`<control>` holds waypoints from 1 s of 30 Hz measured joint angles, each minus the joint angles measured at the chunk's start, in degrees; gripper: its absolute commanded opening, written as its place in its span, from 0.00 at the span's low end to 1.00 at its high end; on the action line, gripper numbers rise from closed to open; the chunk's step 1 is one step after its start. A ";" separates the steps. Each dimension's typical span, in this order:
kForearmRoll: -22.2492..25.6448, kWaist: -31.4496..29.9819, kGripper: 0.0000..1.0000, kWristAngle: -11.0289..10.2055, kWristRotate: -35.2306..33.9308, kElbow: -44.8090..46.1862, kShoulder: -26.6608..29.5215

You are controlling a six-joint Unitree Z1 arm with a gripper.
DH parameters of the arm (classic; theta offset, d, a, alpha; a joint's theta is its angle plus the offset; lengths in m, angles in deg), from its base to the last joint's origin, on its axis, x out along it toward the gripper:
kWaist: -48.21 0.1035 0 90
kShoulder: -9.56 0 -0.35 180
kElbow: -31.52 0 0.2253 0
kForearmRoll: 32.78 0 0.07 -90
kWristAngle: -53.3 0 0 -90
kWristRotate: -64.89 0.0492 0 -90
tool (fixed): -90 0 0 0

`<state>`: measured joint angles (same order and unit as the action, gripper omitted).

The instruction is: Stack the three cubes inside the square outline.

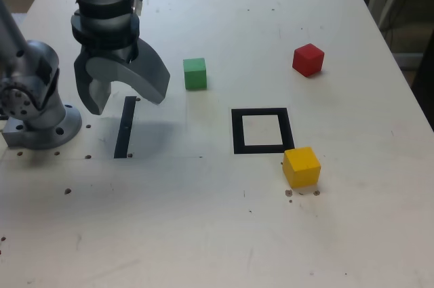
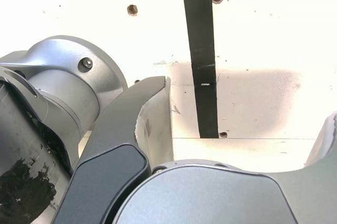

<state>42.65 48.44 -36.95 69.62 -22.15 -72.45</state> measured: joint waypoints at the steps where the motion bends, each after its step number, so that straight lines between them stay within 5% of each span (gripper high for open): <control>1: 0.00 0.00 0.99 -0.05 0.00 0.01 0.00; 12: -0.40 0.00 0.99 -1.04 0.51 -0.65 0.10; 16: -4.85 -0.25 0.99 -3.21 0.68 -1.08 3.85; 21: -6.49 -0.34 0.98 -2.87 0.70 -0.07 5.59; 30: 0.69 -0.34 0.99 -1.44 -1.14 -7.90 0.16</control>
<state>43.34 48.10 -38.39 68.49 -30.05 -72.28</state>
